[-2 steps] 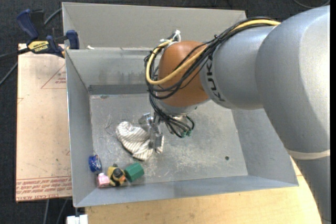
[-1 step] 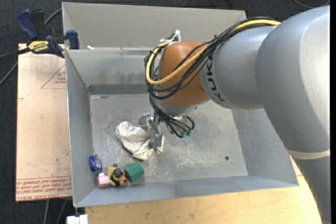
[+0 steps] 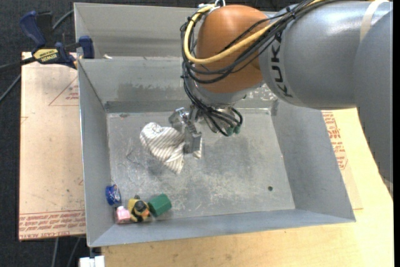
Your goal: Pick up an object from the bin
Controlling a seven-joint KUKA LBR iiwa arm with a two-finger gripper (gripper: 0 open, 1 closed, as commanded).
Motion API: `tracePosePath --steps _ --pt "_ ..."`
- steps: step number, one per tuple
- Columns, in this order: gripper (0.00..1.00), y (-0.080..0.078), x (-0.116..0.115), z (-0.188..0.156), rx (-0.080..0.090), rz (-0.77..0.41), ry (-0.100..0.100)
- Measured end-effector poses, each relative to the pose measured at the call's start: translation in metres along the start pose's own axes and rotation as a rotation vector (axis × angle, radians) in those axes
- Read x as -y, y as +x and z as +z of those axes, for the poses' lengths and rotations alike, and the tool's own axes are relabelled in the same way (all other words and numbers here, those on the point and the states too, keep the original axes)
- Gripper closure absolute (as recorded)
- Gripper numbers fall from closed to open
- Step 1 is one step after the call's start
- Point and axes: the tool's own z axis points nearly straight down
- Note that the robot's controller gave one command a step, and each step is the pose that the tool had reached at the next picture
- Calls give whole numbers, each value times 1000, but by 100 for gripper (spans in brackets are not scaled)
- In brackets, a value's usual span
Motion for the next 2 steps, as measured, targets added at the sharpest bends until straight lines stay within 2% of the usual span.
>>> tracePosePath --steps 1,2 --pt "100 0 0 0 0 0 0" --pt "100 5 -5 -131 4 -15 0"
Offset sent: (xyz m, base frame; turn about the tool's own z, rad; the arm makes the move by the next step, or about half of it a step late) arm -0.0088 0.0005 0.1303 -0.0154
